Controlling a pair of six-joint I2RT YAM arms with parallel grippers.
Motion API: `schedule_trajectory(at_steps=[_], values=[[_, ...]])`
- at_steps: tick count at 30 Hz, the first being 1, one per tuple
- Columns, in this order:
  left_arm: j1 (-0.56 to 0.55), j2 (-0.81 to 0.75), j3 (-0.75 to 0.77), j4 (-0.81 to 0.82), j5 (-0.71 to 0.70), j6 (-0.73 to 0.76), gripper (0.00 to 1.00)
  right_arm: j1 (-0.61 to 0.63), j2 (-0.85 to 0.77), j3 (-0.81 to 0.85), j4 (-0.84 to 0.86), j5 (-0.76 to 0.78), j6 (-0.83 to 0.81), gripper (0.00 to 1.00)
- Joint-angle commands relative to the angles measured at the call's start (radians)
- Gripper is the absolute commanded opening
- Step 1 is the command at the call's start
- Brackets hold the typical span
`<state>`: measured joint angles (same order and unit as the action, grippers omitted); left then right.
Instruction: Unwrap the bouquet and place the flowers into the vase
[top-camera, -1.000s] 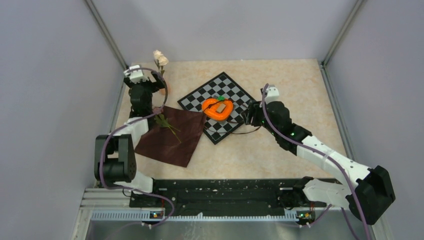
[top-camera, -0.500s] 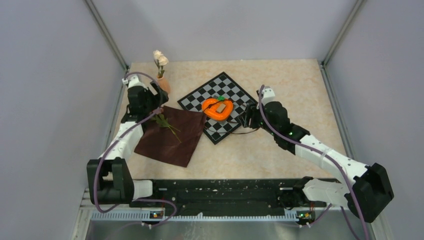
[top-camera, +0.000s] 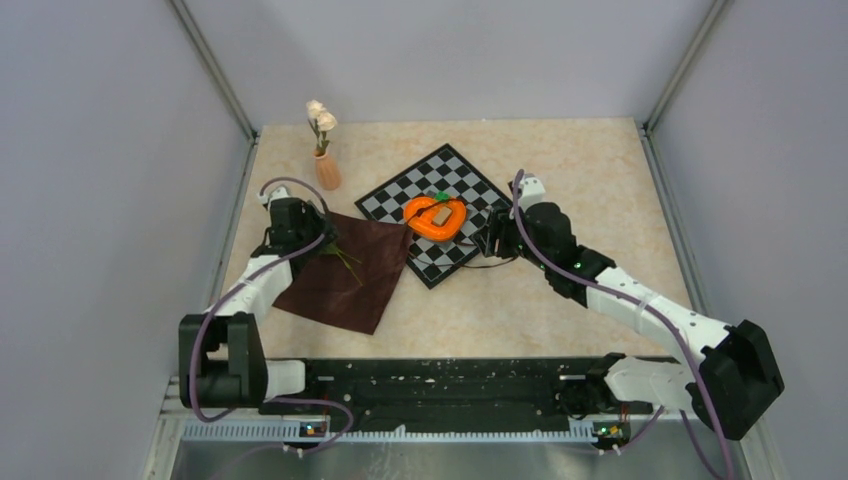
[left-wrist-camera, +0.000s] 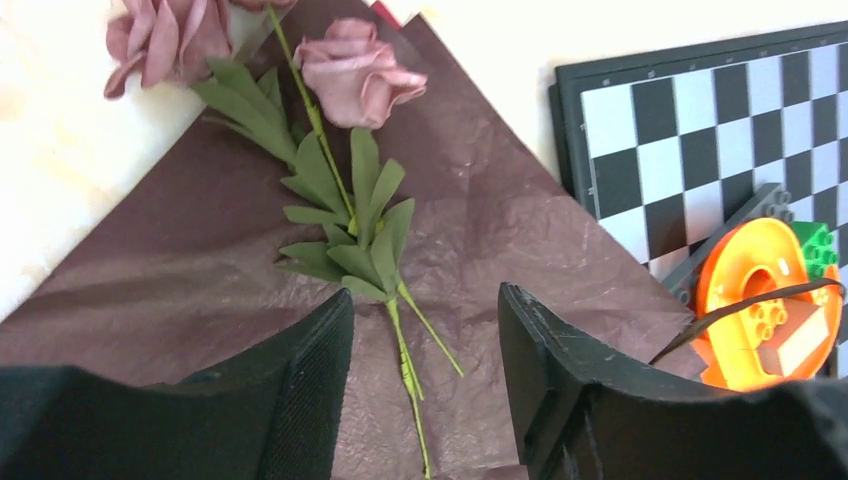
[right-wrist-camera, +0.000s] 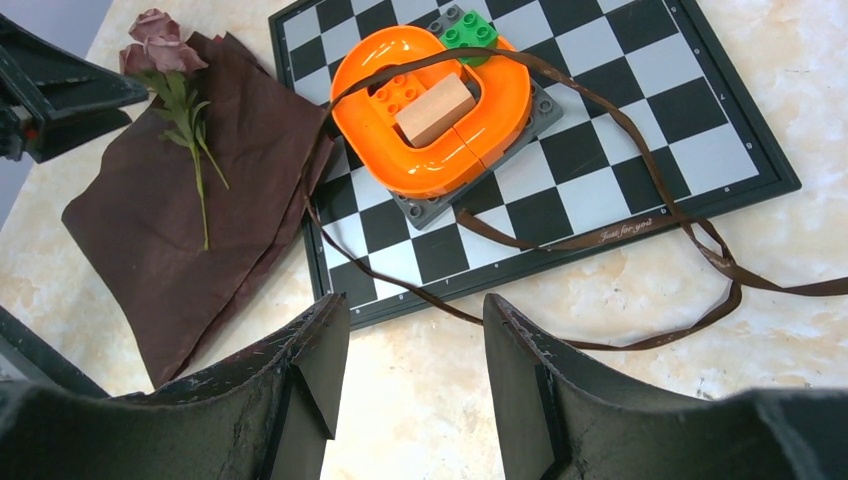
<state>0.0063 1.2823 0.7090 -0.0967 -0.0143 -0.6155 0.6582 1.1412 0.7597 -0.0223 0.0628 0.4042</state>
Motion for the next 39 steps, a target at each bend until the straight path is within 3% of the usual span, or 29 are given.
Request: schedule_trajectory(at_steps=[1,15,35,39], values=[[-0.002,0.038,-0.039,0.047,0.01,-0.042,0.57,-0.001,0.004,-0.002,0.055,-0.006,0.006,0.54],[-0.002,0.145,-0.051,0.129,0.061,-0.065,0.34,0.0,0.017,0.004,0.052,-0.003,0.01,0.54],[-0.002,0.204,-0.025,0.106,-0.013,-0.04,0.29,0.0,0.025,0.009,0.052,-0.001,0.015,0.54],[-0.002,0.203,-0.027,0.112,-0.015,-0.041,0.22,-0.001,0.025,0.01,0.054,-0.002,0.016,0.54]])
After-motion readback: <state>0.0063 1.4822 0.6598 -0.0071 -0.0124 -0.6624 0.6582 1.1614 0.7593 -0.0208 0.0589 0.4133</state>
